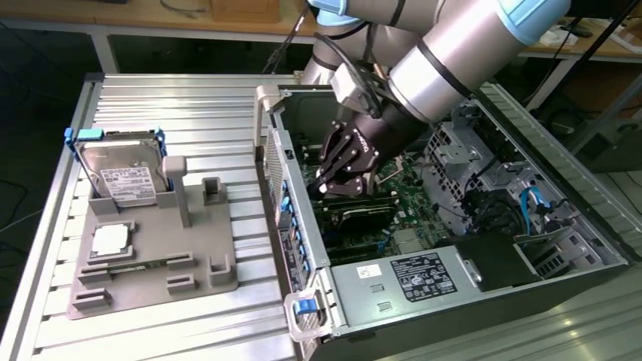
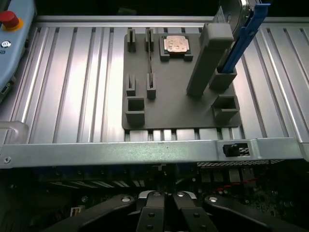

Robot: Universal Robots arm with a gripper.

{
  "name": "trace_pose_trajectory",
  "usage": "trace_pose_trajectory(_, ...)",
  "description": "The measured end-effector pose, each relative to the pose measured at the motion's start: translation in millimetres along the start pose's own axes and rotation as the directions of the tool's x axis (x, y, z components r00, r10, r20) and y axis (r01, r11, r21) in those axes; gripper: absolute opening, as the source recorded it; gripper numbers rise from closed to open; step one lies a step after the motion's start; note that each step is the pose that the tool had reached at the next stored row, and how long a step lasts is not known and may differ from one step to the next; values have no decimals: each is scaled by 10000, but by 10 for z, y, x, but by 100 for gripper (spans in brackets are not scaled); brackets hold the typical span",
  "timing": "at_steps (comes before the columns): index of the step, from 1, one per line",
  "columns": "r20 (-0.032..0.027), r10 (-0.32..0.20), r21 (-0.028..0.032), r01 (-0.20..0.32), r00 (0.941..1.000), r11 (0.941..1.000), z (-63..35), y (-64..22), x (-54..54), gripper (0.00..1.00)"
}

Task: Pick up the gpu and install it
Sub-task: 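Press down on the gpu until it lock into place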

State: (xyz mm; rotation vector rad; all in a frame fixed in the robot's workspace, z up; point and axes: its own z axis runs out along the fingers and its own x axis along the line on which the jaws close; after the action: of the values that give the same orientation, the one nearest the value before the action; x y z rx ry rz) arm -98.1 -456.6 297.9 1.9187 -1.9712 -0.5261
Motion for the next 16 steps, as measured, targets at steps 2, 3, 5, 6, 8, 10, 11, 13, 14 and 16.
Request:
trace_pose_trajectory(2, -1, 1, -55, -1, 10000, 10000, -29, -55, -2, 11)
trace_pose_trajectory(3, 0, 2, -81, -2, 10000, 10000, -34, -73, -2, 11)
trace_pose_trajectory(5, -1, 2, -96, -2, 10000, 10000, -7, -93, -2, 11)
trace_pose_trajectory(6, 0, 2, -96, -2, 10000, 10000, 9, -102, -1, 11)
trace_pose_trajectory(8, 0, 2, -96, -2, 10000, 10000, 42, -121, -1, 11)
trace_pose_trajectory(10, 0, 2, -105, -2, 10000, 9999, 70, -136, 0, 11)
trace_pose_trajectory(11, -1, 3, -151, -3, 10000, 9999, 74, -142, 0, 11)
trace_pose_trajectory(13, 12, 0, -390, 0, 10000, 9992, 63, -169, -1, 11)
trace_pose_trajectory(14, 22, -3, -544, 4, 10000, 9985, 55, -184, -2, 11)
trace_pose_trajectory(16, 42, -7, -846, 11, 10000, 9964, 42, -213, -3, 11)
